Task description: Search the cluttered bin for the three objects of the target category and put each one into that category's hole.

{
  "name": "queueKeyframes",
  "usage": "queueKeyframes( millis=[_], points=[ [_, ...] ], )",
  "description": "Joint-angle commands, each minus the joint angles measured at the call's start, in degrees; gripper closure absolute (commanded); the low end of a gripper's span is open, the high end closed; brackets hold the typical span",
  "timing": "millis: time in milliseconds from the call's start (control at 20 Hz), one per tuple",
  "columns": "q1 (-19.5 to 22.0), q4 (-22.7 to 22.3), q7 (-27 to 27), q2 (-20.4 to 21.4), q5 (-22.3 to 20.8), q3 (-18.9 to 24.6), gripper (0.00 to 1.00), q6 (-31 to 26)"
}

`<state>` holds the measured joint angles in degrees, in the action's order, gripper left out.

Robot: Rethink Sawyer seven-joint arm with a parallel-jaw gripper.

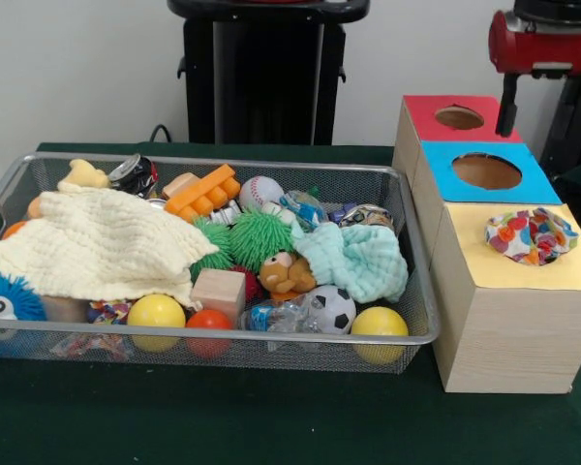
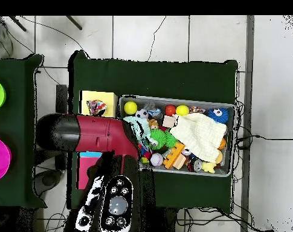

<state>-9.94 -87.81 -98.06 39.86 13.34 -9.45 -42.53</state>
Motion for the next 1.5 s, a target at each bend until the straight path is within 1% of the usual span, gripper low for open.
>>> queueKeyframes(
  millis=[50, 400, 550, 800, 900, 1000, 1200, 1400, 1500],
  points=[
    [3.08, 2.45, -7.05, 1.41, -3.49, -1.54, 0.00, -8.92],
    [8.01, 4.11, -1.24, -0.12, -6.46, 0.20, 0.00, -7.45],
    [10.63, 5.45, 1.38, -1.50, -8.38, 1.36, 0.00, -6.77],
    [15.31, 7.89, 5.81, -4.56, -11.71, 4.27, 0.00, -4.02],
    [16.38, 7.27, 5.76, -4.76, -12.09, 5.51, 0.00, -2.46],
    [16.51, 6.46, 4.43, -4.39, -12.08, 6.30, 0.00, -1.93],
    [15.77, 7.21, 2.52, -3.39, -13.01, 6.36, 0.00, -4.33],
    [15.32, 7.18, 0.93, -2.76, -13.02, 6.40, 0.00, -5.52],
    [15.50, 7.10, 1.23, -2.41, -13.21, 6.54, 0.00, -5.77]
  ],
)
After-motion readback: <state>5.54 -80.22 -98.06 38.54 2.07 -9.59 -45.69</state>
